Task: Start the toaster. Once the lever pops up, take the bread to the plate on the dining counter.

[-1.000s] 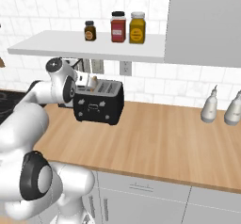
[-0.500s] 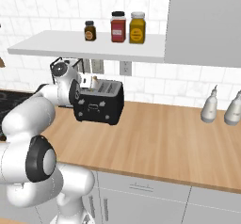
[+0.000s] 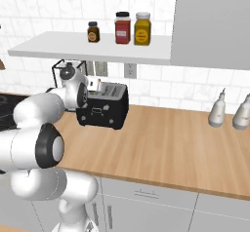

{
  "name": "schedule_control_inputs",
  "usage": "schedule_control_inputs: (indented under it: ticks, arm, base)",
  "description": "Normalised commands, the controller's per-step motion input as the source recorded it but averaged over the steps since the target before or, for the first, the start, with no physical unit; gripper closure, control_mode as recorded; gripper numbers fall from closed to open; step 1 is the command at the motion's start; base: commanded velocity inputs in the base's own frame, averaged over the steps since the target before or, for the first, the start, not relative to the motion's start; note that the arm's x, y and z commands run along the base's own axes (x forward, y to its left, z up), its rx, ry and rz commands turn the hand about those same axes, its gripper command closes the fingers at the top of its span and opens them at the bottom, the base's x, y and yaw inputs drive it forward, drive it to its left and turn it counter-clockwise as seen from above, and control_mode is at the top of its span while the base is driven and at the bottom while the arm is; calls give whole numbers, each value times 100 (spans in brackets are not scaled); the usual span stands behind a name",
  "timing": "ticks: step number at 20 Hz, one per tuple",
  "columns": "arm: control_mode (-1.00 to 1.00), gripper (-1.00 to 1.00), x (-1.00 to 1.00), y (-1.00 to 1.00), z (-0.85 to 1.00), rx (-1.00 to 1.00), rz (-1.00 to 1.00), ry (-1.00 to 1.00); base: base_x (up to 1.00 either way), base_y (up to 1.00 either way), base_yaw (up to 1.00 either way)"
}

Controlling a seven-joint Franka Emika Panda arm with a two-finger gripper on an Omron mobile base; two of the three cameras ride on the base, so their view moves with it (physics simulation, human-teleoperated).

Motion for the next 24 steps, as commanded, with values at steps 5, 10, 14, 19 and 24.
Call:
schedule_control_inputs:
  ticks: [5, 10, 14, 19, 24]
  arm:
    - [-100, -100, 28, 10, -15, 0, 0, 0]
    - [-100, -100, 23, 5, -18, 0, 0, 0]
    - [-100, -100, 29, 0, -8, 0, 0, -2]
    - [-100, -100, 30, 0, -4, 0, 0, -4]
    - [-100, -100, 26, 0, -14, 0, 0, -3]
  base:
    - [0, 0, 0]
    - [0, 0, 0]
    - [0, 0, 0]
    - [0, 0, 0]
    - [0, 0, 0]
